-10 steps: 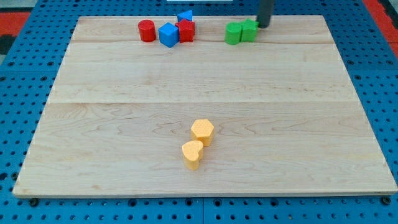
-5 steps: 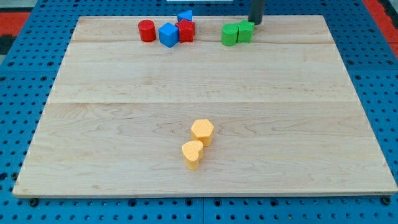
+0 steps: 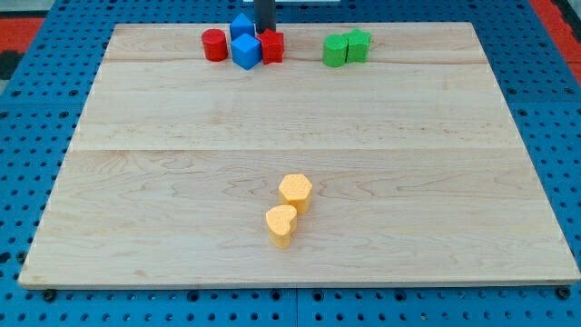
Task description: Push the blue cube towards bottom left
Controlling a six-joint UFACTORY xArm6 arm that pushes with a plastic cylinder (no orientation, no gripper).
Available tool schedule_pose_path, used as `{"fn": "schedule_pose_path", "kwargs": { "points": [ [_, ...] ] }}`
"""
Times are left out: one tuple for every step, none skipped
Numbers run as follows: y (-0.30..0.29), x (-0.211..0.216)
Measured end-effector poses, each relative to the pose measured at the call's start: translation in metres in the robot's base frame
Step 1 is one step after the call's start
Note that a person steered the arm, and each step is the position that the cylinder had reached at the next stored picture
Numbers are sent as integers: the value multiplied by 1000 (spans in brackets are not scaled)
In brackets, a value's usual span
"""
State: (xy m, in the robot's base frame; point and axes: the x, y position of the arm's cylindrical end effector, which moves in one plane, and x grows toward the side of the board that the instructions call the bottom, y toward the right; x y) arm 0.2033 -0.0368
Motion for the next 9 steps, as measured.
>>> {"fn": "schedule_pose_path", "kwargs": {
  "points": [
    [-29,19],
    [-40,92],
    [-52,150],
    [-36,199],
    [-105,226],
    [-117,246],
    [-132,214],
    [-166,234],
    [-124,276]
  ]
}}
